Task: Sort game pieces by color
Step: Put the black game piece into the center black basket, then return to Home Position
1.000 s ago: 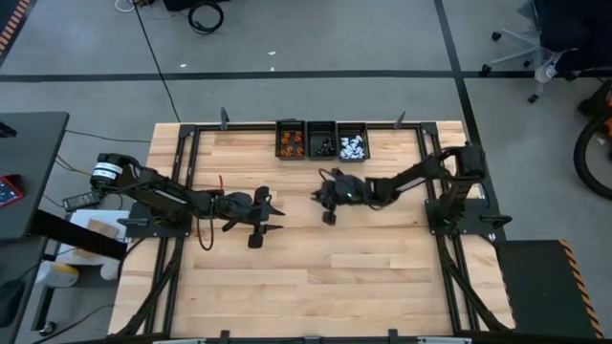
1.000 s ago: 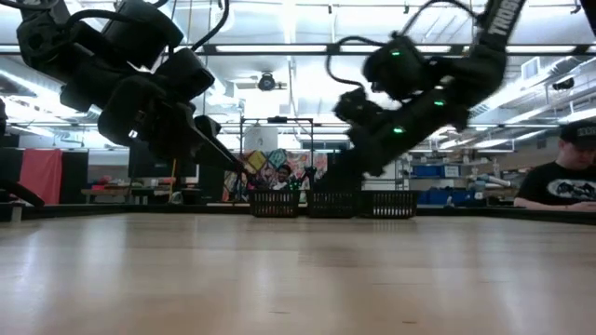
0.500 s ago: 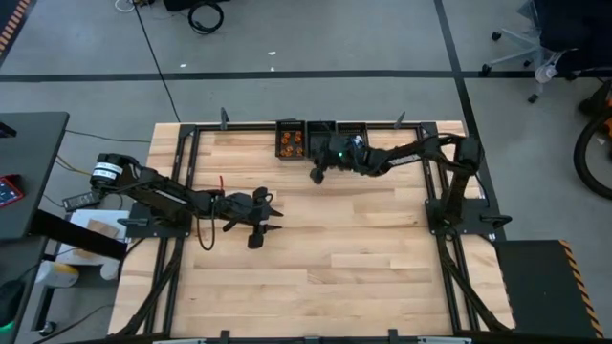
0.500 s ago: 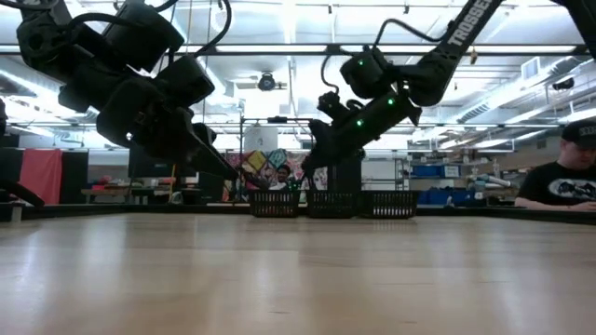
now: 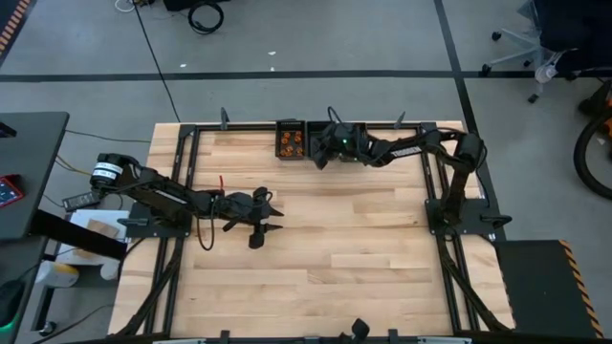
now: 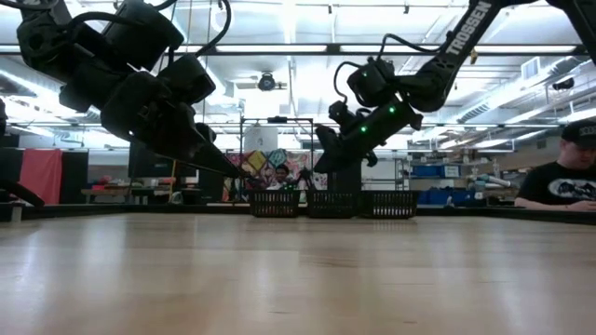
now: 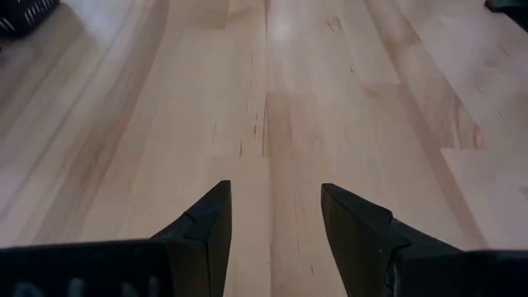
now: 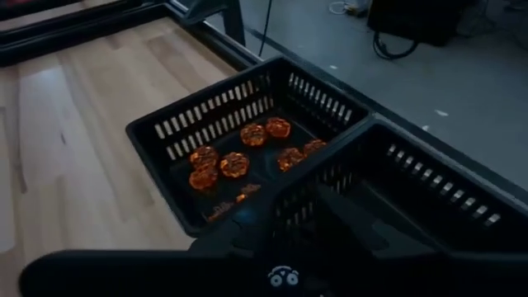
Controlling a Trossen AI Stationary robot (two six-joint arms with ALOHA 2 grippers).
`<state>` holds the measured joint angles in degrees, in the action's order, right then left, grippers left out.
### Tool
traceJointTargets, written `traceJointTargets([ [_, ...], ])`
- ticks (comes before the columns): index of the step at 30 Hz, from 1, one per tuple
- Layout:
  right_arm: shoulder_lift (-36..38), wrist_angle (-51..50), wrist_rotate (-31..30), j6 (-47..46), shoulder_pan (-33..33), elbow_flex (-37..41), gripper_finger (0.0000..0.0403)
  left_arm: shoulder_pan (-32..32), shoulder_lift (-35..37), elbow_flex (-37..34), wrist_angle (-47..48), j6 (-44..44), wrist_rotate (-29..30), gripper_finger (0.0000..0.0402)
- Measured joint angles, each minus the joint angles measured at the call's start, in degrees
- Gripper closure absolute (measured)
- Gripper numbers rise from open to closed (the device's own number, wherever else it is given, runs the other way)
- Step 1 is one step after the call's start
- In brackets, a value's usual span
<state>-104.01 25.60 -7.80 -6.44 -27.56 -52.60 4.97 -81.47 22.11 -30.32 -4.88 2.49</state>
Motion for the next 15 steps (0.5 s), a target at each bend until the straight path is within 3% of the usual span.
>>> traceJointTargets([
  [8,0.0,0.22,6.46,0.1,-2.31,0.0,0.0258,0.22,0.0,0.0,-0.18,1.72,0.01,0.0235],
  [15,0.61,0.67,10.01,1.89,-3.43,0.0,0.0249,-0.13,1.71,0.04,-1.66,5.47,0.01,0.0235],
])
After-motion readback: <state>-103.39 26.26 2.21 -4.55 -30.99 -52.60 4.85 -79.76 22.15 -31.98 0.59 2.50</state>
